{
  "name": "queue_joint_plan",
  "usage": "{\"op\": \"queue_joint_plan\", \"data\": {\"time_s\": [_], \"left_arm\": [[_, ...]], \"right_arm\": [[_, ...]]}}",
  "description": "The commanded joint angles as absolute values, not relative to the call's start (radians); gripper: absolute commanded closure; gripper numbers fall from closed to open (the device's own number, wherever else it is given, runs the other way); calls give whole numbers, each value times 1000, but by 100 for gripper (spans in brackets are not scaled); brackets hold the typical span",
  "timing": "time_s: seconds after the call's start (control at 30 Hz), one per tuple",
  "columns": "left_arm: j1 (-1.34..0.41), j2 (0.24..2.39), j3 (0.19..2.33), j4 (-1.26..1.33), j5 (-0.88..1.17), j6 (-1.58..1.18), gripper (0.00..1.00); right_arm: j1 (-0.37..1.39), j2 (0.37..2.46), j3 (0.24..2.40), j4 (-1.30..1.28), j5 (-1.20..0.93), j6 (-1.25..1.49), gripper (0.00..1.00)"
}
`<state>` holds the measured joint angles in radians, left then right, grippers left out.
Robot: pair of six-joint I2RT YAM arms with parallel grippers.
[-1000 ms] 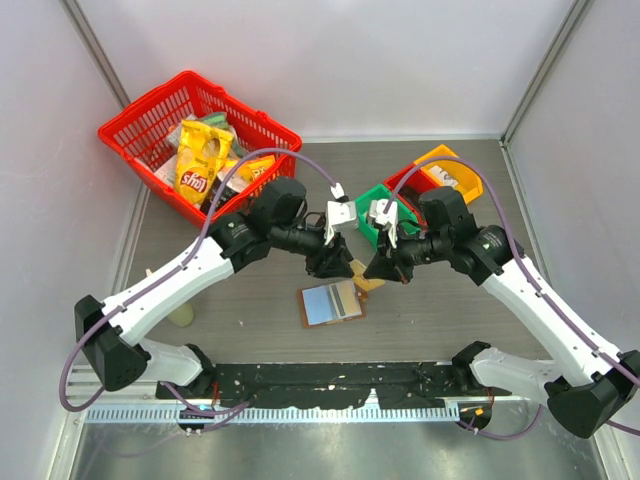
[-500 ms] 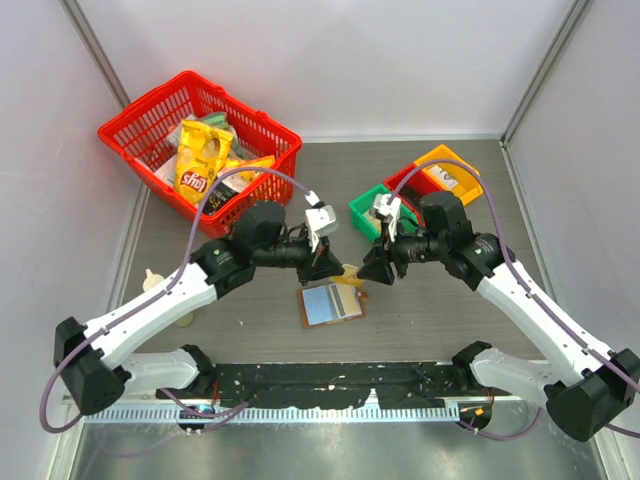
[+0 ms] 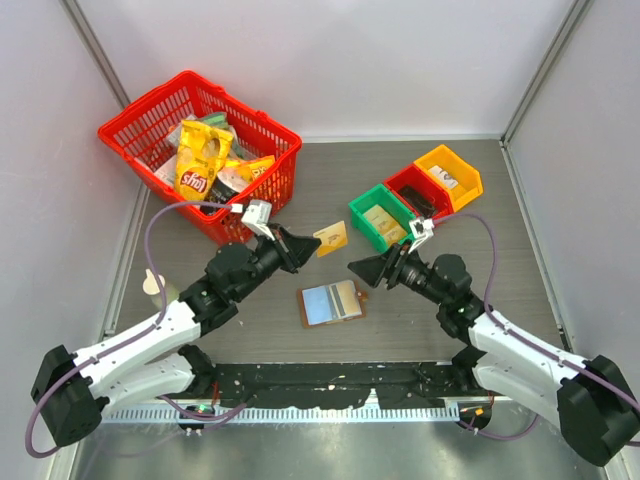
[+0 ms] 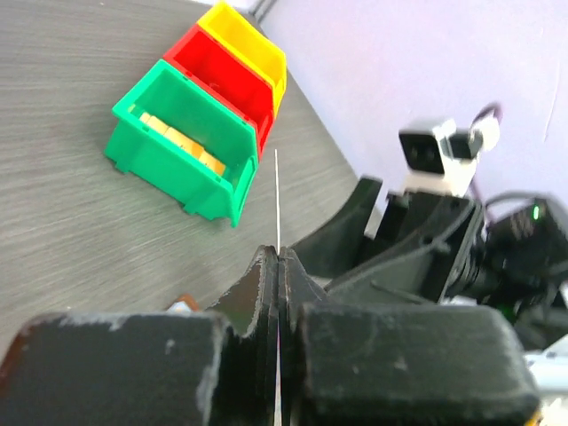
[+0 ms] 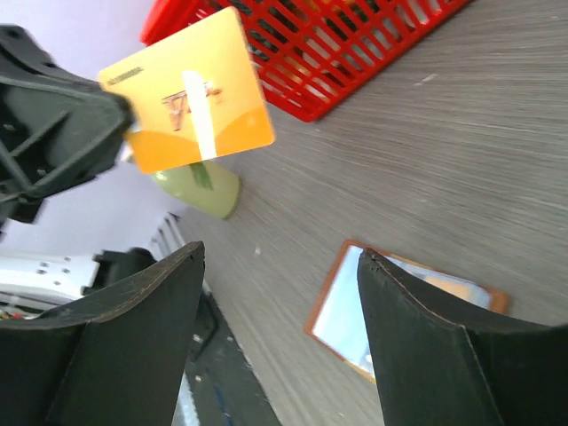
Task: Take the credit cards out of the card holder
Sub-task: Place the credit card in the storage box.
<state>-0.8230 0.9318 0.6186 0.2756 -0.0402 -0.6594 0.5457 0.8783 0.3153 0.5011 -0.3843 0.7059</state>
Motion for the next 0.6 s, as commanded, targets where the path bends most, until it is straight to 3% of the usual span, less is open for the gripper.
{"op": "queue_joint_plan", "data": {"time_s": [0.0,0.2,0.57], "left_arm": [[-844,916,571,541,-218,-886,100],[-900,965,545,675,-265,-943,100],[-913,988,520,762,-278,-1023,100]], "right_arm": [[658,870,269,909,-126,908,27],[690,963,238,1095,-3,979,29],[693,1089,336,1196,-37,970,36]]}}
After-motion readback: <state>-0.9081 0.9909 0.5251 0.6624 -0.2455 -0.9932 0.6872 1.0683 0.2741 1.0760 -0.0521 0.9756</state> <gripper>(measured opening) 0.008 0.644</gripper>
